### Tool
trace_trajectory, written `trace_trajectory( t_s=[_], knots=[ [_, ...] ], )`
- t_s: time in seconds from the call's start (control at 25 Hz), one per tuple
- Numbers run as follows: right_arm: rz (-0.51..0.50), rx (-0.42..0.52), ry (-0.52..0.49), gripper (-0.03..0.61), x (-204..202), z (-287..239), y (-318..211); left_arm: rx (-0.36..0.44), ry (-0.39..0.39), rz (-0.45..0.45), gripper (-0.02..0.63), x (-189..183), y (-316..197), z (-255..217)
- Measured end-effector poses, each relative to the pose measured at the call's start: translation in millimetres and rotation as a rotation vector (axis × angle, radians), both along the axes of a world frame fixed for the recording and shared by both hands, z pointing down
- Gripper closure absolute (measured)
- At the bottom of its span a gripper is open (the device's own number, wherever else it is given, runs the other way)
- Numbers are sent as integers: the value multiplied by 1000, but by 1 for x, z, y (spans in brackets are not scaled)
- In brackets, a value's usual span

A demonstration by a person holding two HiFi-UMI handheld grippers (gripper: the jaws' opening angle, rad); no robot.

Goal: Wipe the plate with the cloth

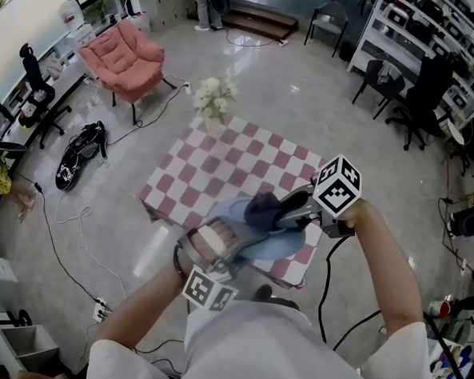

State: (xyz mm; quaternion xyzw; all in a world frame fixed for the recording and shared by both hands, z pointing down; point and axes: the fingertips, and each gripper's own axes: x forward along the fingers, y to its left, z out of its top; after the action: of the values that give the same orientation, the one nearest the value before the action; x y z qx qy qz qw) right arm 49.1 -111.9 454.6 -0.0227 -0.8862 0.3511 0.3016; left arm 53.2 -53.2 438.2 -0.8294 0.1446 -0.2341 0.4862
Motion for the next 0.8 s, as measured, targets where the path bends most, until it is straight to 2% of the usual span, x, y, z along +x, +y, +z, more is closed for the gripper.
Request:
trace_trajectory(
  t_s=[0.2,0.48,0.8],
  knots=[
    [-13,-34,10,448,-10,1,6,4,-14,20,577,6,6,3],
    [-9,-83,-48,448,-24,-6,7,12,-10,35,577,11,9,1],
    [189,-122,-229,448,-28,-40,-29,26,-20,44,577,12,16,3]
  ],
)
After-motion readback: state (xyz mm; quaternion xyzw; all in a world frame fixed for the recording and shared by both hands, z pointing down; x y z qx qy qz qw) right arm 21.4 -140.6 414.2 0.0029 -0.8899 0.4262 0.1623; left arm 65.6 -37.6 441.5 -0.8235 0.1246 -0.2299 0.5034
